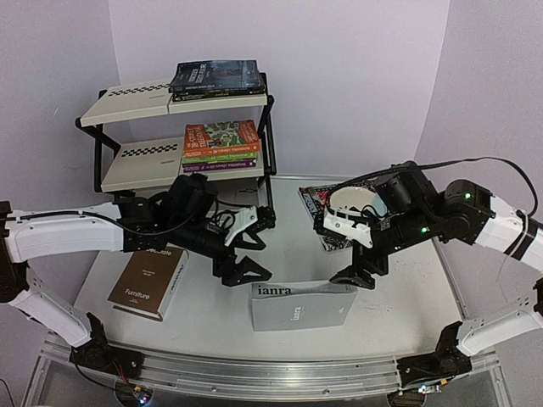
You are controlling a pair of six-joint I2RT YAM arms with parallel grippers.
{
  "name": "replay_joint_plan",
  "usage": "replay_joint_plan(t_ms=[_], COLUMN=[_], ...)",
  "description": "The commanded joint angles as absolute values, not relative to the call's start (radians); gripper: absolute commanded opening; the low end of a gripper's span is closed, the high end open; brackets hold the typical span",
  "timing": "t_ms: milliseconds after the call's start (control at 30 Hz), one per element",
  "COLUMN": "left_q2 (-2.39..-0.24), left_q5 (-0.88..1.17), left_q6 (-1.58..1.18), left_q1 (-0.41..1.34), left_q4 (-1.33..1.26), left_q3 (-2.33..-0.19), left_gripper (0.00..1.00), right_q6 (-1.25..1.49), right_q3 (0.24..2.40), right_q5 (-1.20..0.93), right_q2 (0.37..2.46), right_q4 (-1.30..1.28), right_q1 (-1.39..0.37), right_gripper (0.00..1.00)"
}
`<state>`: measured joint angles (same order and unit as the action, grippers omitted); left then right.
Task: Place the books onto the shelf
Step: Pick up the book at the center of the board.
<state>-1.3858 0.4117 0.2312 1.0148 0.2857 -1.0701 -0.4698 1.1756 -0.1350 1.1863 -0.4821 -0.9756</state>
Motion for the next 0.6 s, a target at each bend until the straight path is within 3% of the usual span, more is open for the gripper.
replay_joint_plan(t_ms=[0, 400, 567], left_q2=[-1.456, -1.633, -1.688], left_q5=[0.360, 0.221, 0.220], left_q6=[0.323, 0.351, 0.345], left_q1=[1.064, 1.163, 1.177], left_q4=[0.374, 0.509, 0.553], left_q3=[-1.175, -1.346, -1.396], left_gripper=[0.83, 0.74, 0.79], right_q6=[-0.419, -0.373, -0.353], right_q3=[1.149, 1.059, 1.036], right_q5=[-0.112, -0.087, -0.055], right_q2=[1.112, 0.972, 0.940], right_q4=[-0.432, -0.315, -0.288], right_q1=[-0.972, -0.972, -0.971], right_gripper=[0.94, 0.94, 0.94])
